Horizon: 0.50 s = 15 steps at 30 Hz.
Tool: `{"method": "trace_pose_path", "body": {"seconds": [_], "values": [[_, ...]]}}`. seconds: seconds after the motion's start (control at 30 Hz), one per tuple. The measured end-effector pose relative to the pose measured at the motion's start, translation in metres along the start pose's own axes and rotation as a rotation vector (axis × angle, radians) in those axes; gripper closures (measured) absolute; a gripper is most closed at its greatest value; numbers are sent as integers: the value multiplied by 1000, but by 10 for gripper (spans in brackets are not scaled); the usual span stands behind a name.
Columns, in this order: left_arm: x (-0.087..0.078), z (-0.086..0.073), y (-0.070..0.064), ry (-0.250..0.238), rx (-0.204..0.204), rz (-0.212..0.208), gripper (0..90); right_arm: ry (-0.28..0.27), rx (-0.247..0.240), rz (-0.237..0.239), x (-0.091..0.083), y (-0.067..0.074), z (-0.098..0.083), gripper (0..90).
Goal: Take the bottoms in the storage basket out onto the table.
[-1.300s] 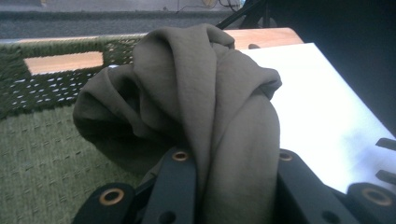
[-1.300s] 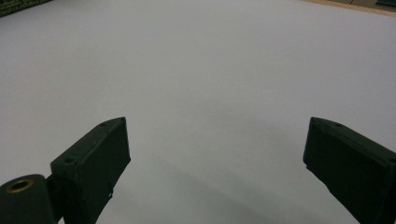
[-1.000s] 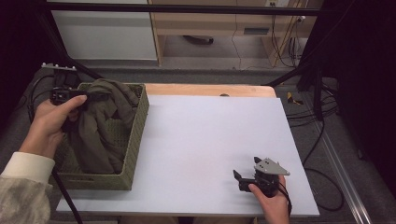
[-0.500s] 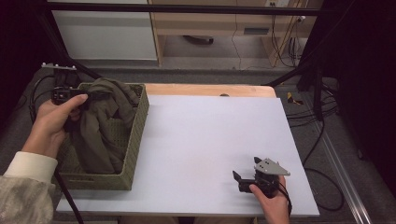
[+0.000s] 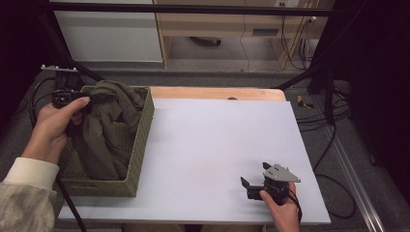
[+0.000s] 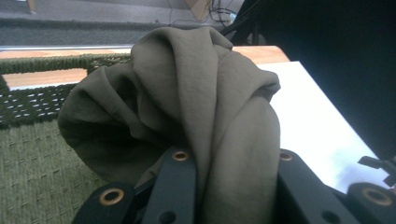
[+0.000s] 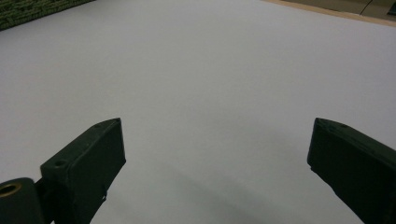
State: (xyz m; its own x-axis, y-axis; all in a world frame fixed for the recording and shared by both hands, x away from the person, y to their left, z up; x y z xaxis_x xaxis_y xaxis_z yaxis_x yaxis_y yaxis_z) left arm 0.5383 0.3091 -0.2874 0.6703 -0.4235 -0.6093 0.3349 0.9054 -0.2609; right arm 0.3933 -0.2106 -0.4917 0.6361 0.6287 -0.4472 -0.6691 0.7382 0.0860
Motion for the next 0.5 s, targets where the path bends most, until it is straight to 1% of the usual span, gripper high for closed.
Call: {"method": "trace_pose_path", "body": {"seconds": [0.13,0.37,0.43,0.5], "values": [[3,1,0,-11,-22,-16,793,1,2,4,0,0,0,45],[-1,8,-4,-25,-18,-24,792,0,1,0,-1,0,0,45],[-1,8,-4,-27,-30,-30,791,-5,-5,-1,-1,0,1,45],[-1,8,-5,-26,-33,-31,791,-5,-3,-3,-2,-1,1,44]]}}
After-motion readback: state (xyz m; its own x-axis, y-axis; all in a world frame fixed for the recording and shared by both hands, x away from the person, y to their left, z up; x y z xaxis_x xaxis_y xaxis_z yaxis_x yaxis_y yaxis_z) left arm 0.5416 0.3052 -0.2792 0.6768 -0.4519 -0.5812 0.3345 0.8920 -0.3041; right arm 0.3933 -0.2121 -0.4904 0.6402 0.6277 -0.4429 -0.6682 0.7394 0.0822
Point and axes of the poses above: each handheld gripper's, and its own axes: x roughly forward along the jaws, z roughly out of its top, y roughly to its left, the point moved 4 cm from there along x, roughly forward along the jaws, and after that the axes turned 12 degrees about z, right-handed, at the moved point
